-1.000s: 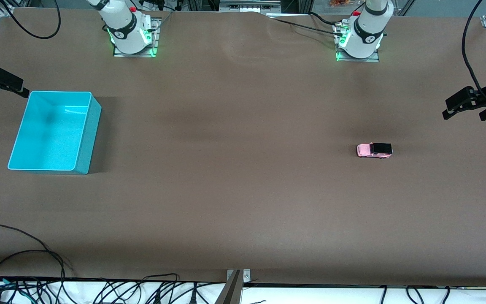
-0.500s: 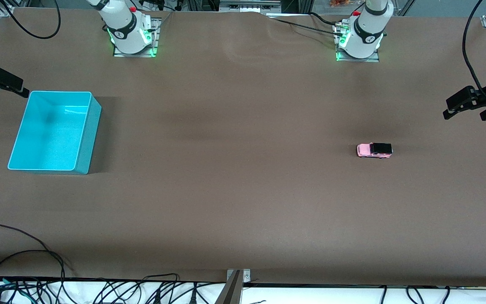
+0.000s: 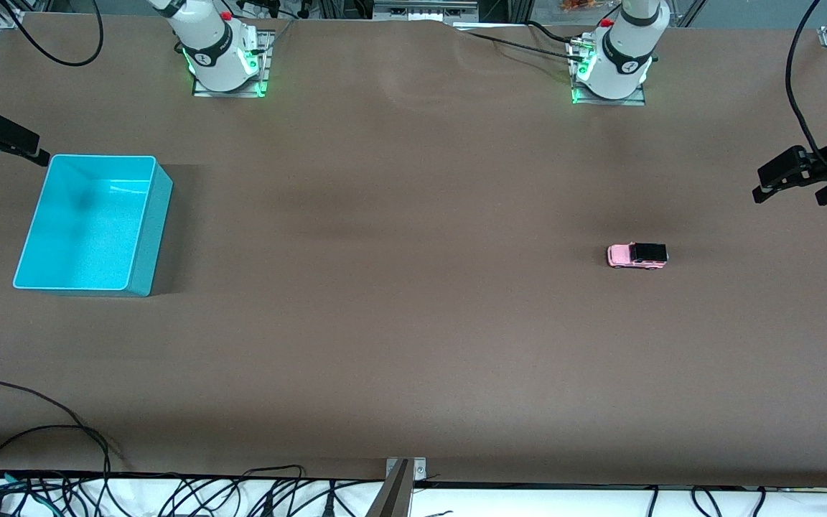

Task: Wind and store pink jeep toy

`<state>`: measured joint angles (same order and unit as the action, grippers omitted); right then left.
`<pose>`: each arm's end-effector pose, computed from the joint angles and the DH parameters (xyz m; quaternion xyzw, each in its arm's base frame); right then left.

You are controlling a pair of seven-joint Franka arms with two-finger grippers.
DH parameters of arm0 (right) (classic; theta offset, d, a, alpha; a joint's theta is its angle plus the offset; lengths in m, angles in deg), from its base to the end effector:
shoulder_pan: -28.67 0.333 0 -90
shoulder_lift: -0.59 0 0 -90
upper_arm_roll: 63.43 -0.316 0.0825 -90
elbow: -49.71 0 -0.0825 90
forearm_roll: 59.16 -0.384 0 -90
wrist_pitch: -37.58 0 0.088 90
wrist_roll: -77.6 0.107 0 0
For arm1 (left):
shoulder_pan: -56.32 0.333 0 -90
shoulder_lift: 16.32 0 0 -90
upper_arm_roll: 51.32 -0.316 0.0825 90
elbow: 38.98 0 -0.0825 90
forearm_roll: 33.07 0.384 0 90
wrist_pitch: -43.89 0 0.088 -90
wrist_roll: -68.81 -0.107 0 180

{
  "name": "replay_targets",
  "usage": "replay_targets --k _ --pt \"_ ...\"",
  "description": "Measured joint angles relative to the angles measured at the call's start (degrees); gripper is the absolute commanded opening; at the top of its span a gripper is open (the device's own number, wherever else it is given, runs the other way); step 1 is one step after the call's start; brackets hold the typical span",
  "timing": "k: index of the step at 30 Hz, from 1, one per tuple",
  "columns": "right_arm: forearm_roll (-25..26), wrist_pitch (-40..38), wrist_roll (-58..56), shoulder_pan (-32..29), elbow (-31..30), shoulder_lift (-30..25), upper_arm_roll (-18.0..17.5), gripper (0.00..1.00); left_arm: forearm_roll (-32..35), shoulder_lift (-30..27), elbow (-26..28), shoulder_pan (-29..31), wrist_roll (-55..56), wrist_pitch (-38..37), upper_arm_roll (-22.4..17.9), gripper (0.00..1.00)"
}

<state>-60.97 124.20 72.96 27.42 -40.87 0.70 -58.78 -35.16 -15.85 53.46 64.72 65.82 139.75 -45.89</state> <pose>0.5457 -0.0528 0.6138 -0.9992 0.0106 0.0339 0.0189 0.5656 0.0260 0.6090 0.9995 0.0012 0.0267 0.0172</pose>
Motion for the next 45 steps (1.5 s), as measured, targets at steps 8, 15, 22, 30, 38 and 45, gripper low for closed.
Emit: replay_targets --k 8,15,22,30,38,45 --pt "0.0 0.0 0.0 0.0 0.0 0.0 0.0 1.0 0.0 0.1 0.0 0.1 0.0 0.0 0.0 1.0" --pt "0.0 0.0 0.0 0.0 0.0 0.0 0.0 1.0 0.0 0.7 0.0 0.2 2.0 0.0 -0.2 1.0" --pt "0.0 0.0 0.0 0.0 0.0 0.0 0.0 1.0 0.0 1.7 0.0 0.2 5.4 0.0 -0.2 1.0" --pt "0.0 0.0 0.0 0.0 0.0 0.0 0.0 1.0 0.0 3.2 0.2 0.4 11.6 -0.6 -0.2 1.0" --pt "0.0 0.0 0.0 0.0 0.0 0.0 0.0 1.0 0.0 6.6 0.4 0.8 25.5 -1.5 -0.2 1.0" --pt "0.0 0.0 0.0 0.0 0.0 0.0 0.0 1.0 0.0 10.7 0.6 0.8 40.3 -1.6 0.0 1.0"
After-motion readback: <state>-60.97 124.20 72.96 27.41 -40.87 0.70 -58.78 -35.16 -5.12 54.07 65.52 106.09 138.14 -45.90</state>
